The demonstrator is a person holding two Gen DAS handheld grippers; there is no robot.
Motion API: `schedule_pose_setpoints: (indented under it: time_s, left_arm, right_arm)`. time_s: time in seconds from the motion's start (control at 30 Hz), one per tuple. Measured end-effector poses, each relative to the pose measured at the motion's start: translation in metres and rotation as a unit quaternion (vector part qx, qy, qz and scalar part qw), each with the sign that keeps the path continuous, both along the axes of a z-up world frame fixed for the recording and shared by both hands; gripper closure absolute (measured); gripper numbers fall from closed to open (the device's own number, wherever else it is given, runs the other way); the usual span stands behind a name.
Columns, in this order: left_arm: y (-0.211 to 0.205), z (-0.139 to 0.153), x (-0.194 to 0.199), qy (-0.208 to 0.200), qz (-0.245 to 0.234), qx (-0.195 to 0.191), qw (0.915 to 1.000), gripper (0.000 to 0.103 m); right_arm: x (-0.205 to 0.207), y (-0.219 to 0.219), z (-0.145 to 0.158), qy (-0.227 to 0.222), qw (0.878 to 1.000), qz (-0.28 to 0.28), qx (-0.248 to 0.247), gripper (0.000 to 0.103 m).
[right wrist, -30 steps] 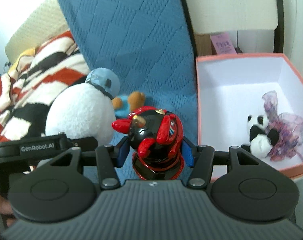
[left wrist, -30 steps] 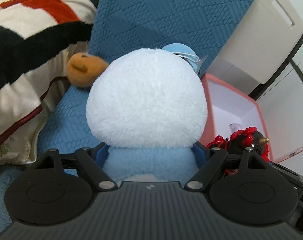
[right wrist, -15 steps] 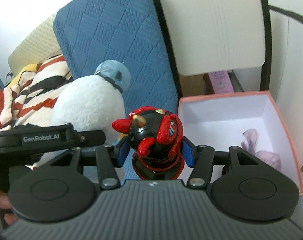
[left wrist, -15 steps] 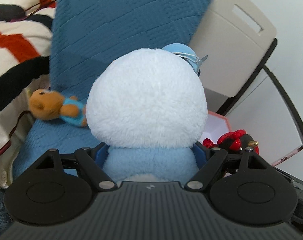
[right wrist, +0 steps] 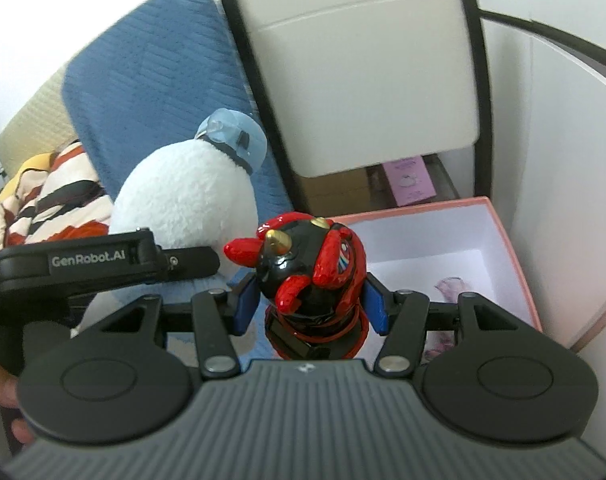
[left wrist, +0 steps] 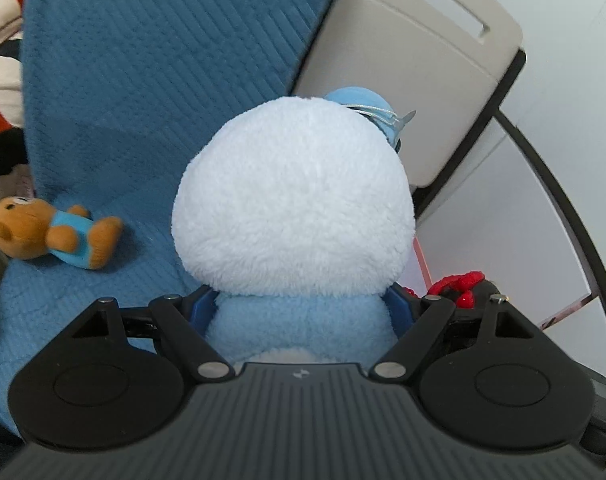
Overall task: Organize objects
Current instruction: 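Carry figurine with right tool while left tool carries snowman over pink box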
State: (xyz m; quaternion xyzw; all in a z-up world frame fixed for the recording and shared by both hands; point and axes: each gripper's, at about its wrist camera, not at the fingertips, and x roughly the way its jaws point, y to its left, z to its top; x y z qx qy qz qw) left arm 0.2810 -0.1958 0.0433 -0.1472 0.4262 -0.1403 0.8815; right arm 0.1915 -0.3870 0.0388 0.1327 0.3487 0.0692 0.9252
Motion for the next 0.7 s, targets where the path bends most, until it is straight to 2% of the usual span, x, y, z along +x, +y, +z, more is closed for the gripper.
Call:
schedule_pose_setpoints:
  time_s: [0.27,0.7]
  left_arm:
    - [-0.041,-0.044,0.024,0.031,-0.031,0.012,0.999,0.019]
    - [-0.077,-0.118,0.056,0.098,-0.049,0.029,0.9936,0.019]
  right_arm:
    - [0.016,-0.033,-0.041,0.041,0.999,-0.024,-0.002,0.045]
    - [0.04,-0.063,-0.134,0.138,0.99,-0.035,-0.007,0.045]
